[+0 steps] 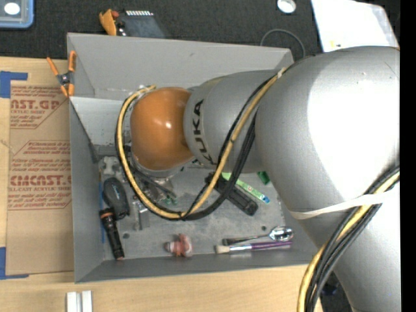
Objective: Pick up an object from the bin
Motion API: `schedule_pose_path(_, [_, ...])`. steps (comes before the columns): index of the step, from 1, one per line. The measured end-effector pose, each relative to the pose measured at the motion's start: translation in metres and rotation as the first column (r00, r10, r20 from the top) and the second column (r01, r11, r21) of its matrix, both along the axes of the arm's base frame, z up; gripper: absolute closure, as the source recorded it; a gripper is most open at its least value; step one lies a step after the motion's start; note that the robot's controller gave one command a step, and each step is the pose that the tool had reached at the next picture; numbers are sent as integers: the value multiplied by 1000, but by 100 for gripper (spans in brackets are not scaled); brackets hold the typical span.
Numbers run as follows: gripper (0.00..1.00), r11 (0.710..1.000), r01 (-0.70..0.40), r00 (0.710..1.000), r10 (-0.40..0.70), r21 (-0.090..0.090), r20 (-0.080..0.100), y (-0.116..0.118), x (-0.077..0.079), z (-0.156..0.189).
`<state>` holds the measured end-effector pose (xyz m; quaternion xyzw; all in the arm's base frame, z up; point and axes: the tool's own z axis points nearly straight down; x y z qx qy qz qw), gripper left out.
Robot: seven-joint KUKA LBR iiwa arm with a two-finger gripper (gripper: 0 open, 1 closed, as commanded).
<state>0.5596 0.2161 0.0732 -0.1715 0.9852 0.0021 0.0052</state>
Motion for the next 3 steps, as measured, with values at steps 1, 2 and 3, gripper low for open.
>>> schedule_pose_path(1, [0, 992, 127, 992, -127, -3, -5, 10, -14, -5])
schedule_pose_path(2, [100, 985, -174, 985, 174, -8, -3, 28, -10, 40])
schedule_pose_path(3, [100, 985, -174, 985, 174, -7, -3, 28, -10, 40])
